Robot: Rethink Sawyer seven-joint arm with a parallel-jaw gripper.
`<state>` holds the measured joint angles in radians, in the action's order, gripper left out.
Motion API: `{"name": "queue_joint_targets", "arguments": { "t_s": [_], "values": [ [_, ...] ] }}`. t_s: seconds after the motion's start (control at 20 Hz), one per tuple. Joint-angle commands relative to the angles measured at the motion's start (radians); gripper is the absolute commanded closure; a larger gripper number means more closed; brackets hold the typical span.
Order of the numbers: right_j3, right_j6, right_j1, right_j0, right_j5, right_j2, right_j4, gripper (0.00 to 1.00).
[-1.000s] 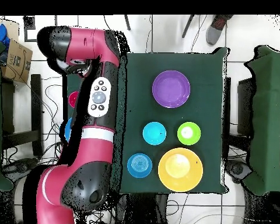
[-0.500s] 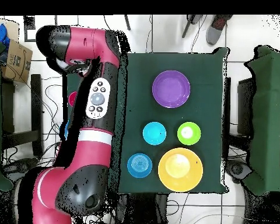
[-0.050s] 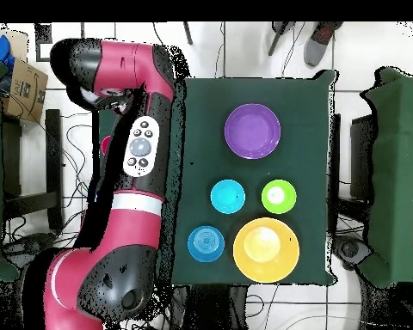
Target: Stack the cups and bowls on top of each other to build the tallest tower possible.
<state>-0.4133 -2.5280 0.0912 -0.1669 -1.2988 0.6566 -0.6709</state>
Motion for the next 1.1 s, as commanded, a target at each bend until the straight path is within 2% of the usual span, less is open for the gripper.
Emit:
{"name": "queue_joint_targets", "arguments": {
  "t_s": [0.05, 1.1],
  "values": [
    [-0.109, -0.125, 0.008, -0.013, 0.084, -0.074, 0.054, 0.00],
    [-0.130, -0.126, 0.000, -0.029, 0.096, -0.062, 0.064, 0.00]
  ]
}}
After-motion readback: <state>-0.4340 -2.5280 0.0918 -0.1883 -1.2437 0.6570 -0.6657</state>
